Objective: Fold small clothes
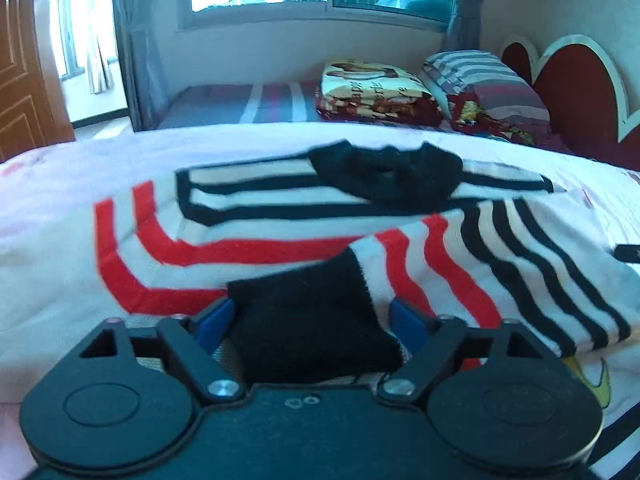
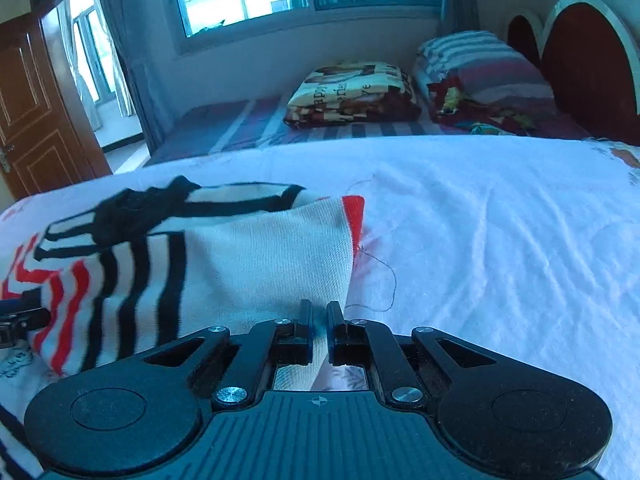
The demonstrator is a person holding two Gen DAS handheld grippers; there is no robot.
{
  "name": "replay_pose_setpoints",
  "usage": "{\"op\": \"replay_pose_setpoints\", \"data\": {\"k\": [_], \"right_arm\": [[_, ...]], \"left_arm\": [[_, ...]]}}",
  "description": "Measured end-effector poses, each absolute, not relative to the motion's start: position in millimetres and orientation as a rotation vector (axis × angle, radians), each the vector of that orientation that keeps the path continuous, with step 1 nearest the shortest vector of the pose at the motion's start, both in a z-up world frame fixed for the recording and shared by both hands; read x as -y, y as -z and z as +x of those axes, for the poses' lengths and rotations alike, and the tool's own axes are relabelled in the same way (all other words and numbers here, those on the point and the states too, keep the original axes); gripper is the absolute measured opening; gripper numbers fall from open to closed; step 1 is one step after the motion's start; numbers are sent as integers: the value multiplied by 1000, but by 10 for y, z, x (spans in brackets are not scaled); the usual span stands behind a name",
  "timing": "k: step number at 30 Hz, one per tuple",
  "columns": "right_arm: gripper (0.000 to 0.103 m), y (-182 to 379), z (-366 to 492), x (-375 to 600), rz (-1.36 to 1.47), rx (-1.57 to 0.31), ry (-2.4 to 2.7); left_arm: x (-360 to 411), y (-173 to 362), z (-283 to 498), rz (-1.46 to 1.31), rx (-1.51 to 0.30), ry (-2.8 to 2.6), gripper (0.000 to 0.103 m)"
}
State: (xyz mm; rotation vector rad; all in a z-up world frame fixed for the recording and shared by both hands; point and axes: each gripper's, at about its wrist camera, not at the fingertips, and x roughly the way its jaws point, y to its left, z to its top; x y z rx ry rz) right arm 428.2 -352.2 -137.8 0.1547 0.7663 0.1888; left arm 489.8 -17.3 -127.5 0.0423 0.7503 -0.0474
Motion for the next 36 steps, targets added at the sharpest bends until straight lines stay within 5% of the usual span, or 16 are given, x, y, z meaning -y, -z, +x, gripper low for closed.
{"op": "replay_pose_setpoints", "data": {"k": [5,9,25,27,28,29,36], "right_arm": [[6,1344,3942,3366,65,-780,-203],[6,1445,3947,3268,31,-793,-165],[9,1376,3926,2879,-92,-822,25],[40,1267,3794,2813,-68,-788,36],[82,1222,3702,2773,-55,-767,36],[91,1185,3609,2733,-50,-740,40],[81,1094,3236,2318,17,-725,-3]], "left_arm": [[195,1319,4784,62,-767,58,79],[115,1395,4830,19,-773,38,94],[-11,1414,4873,41,-768,132,99],[-82,1282,4793,50,-756,150,85],[-149,1218,4703,65,-727,146,86],[-244,1173,4612,72,-713,137,86],[-1608,1089,3830,-96,-711,-53,84]]}}
